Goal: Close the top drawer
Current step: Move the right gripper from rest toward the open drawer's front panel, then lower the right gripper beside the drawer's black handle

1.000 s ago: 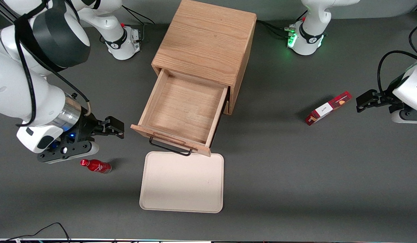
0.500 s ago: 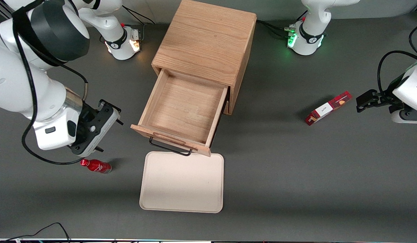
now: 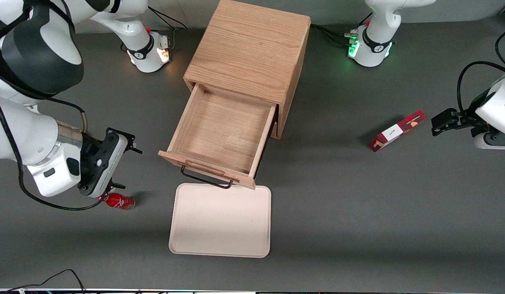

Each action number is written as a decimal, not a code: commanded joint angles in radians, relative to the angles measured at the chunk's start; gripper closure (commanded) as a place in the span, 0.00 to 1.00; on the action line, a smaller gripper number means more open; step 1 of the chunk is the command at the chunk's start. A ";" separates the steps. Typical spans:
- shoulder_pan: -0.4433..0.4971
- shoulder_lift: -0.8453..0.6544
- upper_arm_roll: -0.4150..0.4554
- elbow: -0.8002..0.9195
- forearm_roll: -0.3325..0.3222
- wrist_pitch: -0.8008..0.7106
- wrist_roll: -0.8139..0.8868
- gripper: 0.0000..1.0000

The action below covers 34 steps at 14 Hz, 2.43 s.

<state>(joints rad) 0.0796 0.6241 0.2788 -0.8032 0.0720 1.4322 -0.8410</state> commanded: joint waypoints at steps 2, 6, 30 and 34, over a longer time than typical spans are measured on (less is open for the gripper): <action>-0.004 0.061 0.013 0.006 0.139 -0.032 -0.017 0.00; -0.026 0.121 0.010 0.012 0.276 -0.024 0.025 0.00; 0.078 0.258 -0.027 -0.022 0.170 0.163 0.236 0.00; 0.091 0.264 -0.026 -0.022 0.170 0.168 0.252 0.00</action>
<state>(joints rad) 0.1620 0.8871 0.2563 -0.8272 0.2544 1.6015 -0.6143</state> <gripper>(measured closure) 0.000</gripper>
